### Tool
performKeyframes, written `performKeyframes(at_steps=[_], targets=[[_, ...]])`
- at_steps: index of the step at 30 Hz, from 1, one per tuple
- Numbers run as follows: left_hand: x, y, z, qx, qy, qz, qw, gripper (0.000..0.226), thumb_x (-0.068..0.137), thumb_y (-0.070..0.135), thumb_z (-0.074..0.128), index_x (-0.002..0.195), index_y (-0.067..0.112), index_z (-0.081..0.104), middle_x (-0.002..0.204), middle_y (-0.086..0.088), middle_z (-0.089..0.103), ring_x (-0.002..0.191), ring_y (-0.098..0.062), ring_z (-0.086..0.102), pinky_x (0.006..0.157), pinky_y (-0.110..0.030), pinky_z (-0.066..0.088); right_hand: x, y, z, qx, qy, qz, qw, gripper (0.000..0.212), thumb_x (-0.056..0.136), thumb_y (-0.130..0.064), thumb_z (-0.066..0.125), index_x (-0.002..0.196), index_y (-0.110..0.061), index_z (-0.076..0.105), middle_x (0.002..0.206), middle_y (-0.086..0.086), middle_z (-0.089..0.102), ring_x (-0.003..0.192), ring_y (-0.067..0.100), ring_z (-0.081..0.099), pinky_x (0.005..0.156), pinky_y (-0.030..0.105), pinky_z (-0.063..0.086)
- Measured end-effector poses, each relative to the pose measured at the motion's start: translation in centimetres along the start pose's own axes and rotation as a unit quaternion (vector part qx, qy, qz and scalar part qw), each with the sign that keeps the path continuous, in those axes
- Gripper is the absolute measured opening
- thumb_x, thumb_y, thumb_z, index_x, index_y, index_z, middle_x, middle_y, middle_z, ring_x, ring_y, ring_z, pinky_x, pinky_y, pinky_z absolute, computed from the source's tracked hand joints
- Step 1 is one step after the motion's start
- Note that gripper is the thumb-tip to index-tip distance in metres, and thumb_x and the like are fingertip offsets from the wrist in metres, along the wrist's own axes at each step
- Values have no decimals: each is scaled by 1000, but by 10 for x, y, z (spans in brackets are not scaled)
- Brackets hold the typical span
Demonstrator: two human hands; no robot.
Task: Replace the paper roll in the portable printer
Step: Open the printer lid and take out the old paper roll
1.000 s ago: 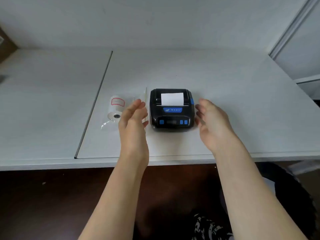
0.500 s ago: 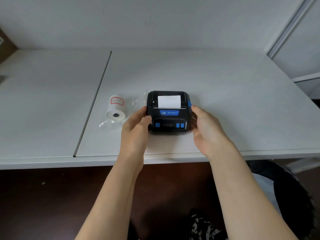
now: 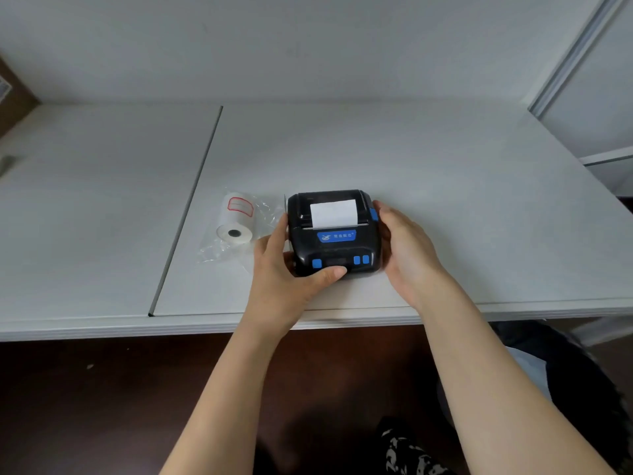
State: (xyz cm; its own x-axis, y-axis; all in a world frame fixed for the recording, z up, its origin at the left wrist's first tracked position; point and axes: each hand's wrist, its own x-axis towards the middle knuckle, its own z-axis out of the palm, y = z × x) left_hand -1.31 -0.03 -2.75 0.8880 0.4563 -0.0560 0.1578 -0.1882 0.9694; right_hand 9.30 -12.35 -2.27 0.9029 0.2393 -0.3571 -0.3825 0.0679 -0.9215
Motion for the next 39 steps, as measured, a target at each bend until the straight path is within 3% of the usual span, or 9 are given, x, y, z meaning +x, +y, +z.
performKeyframes(at_steps=[6, 12, 14, 17, 24, 30, 35, 39], targets=[[9, -8, -3, -12, -16, 4, 1000, 100, 60, 24, 87, 142, 43, 31, 129, 5, 48, 106, -9, 60, 93, -24, 49, 7, -1, -4, 87, -47, 33, 995, 33, 95, -35, 51, 121, -20, 65, 114, 2, 72, 103, 17, 69, 90, 39, 55], [14, -12, -6, -25, -32, 15, 999, 104, 61, 18, 86, 144, 41, 29, 130, 5, 49, 99, -8, 63, 81, -14, 50, 10, -2, -5, 92, -86, 35, 991, 30, 93, -40, 53, 110, -23, 71, 109, 1, 74, 101, 17, 70, 89, 39, 54], [15, -12, -6, -30, -36, 16, 999, 104, 61, 17, 86, 144, 43, 28, 130, 6, 48, 98, -3, 62, 80, -12, 49, 11, -1, -4, 81, -87, 28, 992, 31, 95, -38, 51, 117, -24, 67, 112, 0, 73, 103, 16, 69, 90, 39, 54], [15, -12, -7, -34, -42, 15, 998, 105, 61, 17, 86, 143, 45, 27, 128, 10, 46, 98, -1, 62, 81, -13, 50, 13, 1, -4, 44, -85, -6, 995, 39, 100, -26, 40, 137, -30, 49, 133, -7, 60, 115, 10, 61, 99, 37, 48], [14, -7, -9, -39, -63, 24, 997, 100, 63, 11, 84, 139, 43, 29, 130, 27, 36, 91, 11, 59, 74, -6, 47, 17, 2, -13, -55, -82, -59, 993, 43, 98, -19, 37, 134, -38, 49, 137, -14, 55, 122, 5, 54, 109, 37, 40], [14, -7, -10, -38, -62, 5, 997, 104, 63, 12, 84, 144, 39, 26, 132, 5, 51, 102, -9, 62, 74, -9, 47, 17, 2, -14, -19, -91, -50, 994, 45, 97, -14, 36, 133, -35, 51, 137, -11, 55, 122, 7, 55, 109, 37, 40], [14, -4, -9, -42, -58, 2, 997, 101, 62, 8, 84, 142, 38, 29, 129, 0, 53, 97, -8, 63, 72, -8, 47, 19, 4, -11, 13, -78, -41, 996, 45, 93, -12, 39, 127, -35, 56, 132, -11, 60, 118, 7, 58, 106, 39, 43], [12, 0, -9, -51, -56, -10, 997, 101, 62, 2, 83, 142, 36, 31, 119, -2, 58, 84, 3, 64, 68, -6, 47, 18, 5, -12, 16, -82, -41, 996, 45, 93, -14, 40, 131, -34, 54, 132, -12, 59, 119, 7, 58, 107, 40, 42]])
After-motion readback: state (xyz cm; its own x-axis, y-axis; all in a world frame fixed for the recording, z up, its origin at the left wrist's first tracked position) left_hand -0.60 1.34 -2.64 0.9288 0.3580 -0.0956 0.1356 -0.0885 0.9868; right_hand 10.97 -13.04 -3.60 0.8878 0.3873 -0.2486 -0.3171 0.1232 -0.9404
